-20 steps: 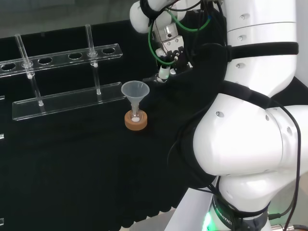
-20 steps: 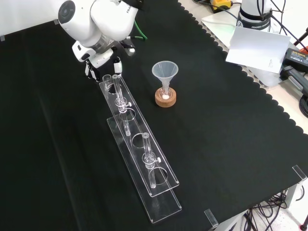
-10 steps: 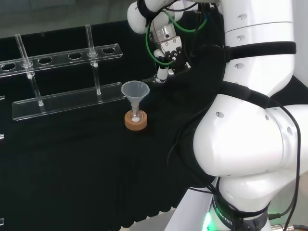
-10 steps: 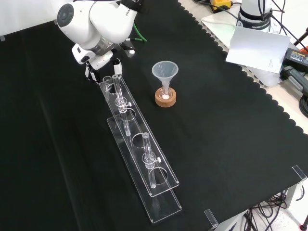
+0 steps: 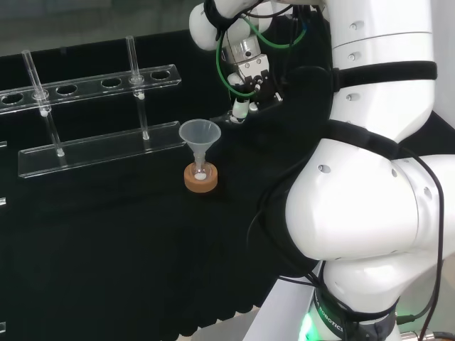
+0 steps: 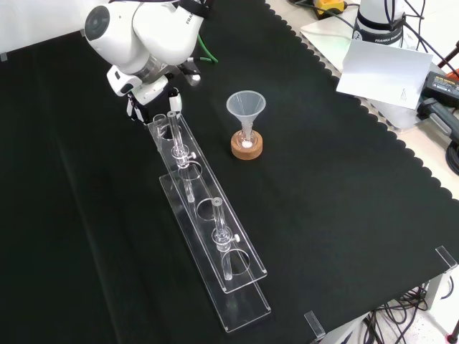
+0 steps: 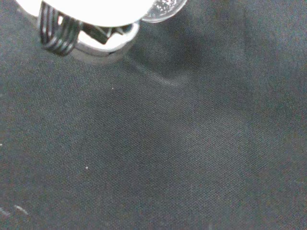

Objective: Put the weighing funnel back on the table.

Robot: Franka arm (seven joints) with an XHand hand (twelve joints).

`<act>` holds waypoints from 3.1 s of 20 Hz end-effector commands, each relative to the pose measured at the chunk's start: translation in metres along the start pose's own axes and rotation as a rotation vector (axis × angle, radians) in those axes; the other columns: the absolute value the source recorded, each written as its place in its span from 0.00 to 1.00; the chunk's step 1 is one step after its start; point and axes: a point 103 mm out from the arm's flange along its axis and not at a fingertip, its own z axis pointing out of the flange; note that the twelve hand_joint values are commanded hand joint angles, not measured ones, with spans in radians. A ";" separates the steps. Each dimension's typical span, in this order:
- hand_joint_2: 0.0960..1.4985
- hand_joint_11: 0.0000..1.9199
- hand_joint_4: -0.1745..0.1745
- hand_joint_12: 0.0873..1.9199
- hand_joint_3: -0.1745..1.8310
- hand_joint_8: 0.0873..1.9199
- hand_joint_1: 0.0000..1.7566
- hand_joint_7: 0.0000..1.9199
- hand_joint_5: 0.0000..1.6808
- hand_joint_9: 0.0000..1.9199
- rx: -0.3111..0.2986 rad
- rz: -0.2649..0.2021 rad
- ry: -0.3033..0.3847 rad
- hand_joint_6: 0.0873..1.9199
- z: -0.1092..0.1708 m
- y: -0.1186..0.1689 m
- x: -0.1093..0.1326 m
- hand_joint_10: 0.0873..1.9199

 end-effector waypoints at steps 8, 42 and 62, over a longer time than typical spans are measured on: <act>0.40 0.56 1.00 0.42 0.35 0.32 0.66 0.39 0.94 0.63 -0.003 -0.016 -0.028 0.00 -0.002 0.004 0.014 0.00; 0.50 0.31 0.48 0.59 0.14 0.31 0.57 0.17 0.41 0.45 0.050 -0.057 0.015 0.00 0.002 -0.018 0.008 0.00; 0.36 0.19 0.47 0.66 0.33 0.31 0.48 0.11 0.28 0.38 -0.089 -0.014 0.066 0.00 -0.062 -0.114 0.003 0.00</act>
